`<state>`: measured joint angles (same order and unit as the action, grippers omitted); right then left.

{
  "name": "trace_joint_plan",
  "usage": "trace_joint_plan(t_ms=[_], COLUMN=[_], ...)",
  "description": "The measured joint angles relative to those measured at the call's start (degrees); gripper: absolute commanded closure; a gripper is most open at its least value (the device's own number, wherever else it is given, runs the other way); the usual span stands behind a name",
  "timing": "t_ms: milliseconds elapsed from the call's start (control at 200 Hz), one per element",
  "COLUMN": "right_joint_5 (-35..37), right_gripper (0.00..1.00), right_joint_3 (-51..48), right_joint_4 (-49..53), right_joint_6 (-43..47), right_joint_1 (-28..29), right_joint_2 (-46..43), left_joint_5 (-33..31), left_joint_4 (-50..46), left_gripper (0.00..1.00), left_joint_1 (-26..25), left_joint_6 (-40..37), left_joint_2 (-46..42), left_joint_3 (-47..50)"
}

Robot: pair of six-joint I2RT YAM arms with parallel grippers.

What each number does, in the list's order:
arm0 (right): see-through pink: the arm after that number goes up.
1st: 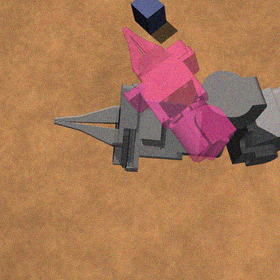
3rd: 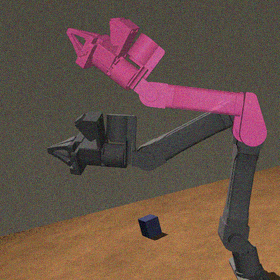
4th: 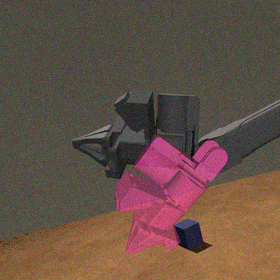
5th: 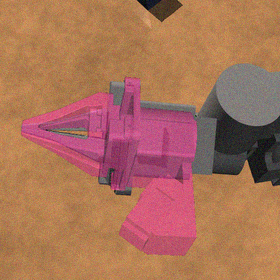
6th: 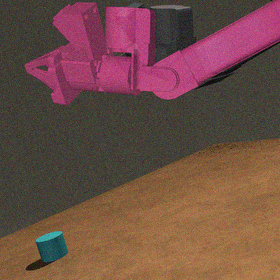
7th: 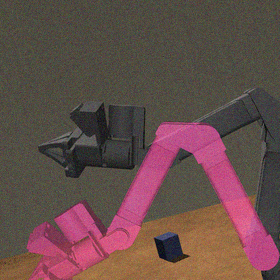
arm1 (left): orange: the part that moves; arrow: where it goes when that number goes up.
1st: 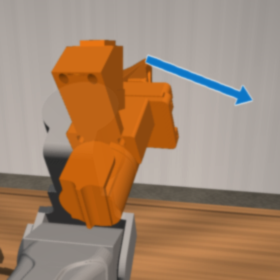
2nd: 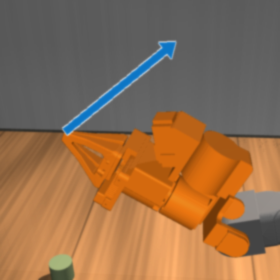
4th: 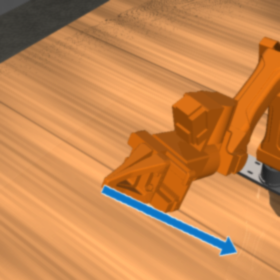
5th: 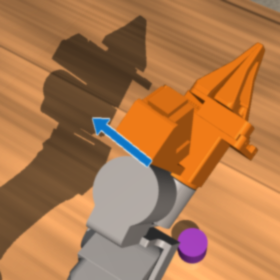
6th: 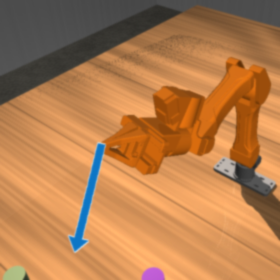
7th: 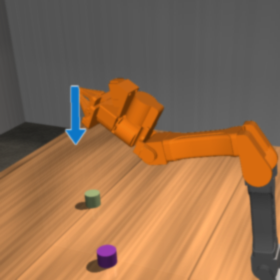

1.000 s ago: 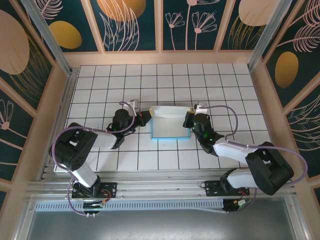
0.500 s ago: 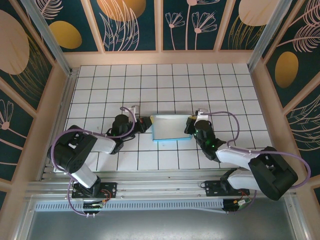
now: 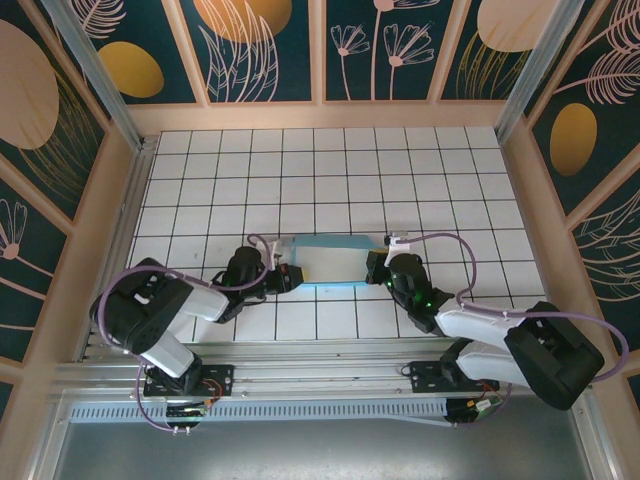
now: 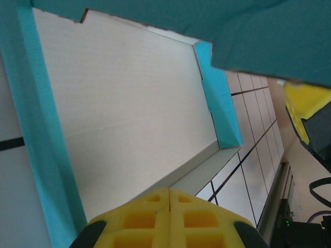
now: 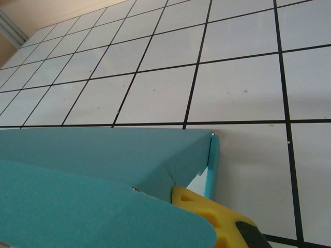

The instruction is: Fold the paper box

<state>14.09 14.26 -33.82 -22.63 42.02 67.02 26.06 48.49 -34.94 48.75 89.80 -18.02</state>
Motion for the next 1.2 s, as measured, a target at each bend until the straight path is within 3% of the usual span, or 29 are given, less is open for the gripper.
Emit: trace_joint_plan(t_ms=[360, 556, 801, 941, 1131, 1201], right_joint_5=[1.9, 3.5, 6.8, 8.2, 8.4, 8.3], right_gripper=[0.94, 0.94, 0.94, 0.90, 0.85, 0.78], right_joint_3=[-0.1, -0.1, -0.1, 0.1, 0.2, 0.2], right_joint_4=[1.3, 1.2, 1.2, 1.3, 4.7, 5.8], right_joint_6=[1.6, 2.4, 4.0, 4.7, 4.7, 4.5], right_joint_1=[0.9, 2.2, 4.8, 5.8, 6.5, 6.8], right_joint_2=[-0.9, -0.3, 0.9, 2.1, 3.9, 3.8], left_joint_5=[-7.5, -19.6, -23.1, -20.5, -17.5, -16.1], left_joint_4=[-15.3, -30.6, -36.5, -36.3, -34.7, -33.9], left_gripper=[0.73, 0.64, 0.62, 0.51, 0.56, 0.58], left_joint_1=[0.0, 0.0, 0.9, 1.5, 1.5, 1.5], left_joint_6=[-3.3, 5.1, 14.6, 16.4, 16.5, 16.4], left_joint_2=[-28.3, -39.9, -33.4, -27.4, -22.7, -20.7], left_joint_3=[2.9, 1.3, -5.2, -8.9, -9.4, -9.3])
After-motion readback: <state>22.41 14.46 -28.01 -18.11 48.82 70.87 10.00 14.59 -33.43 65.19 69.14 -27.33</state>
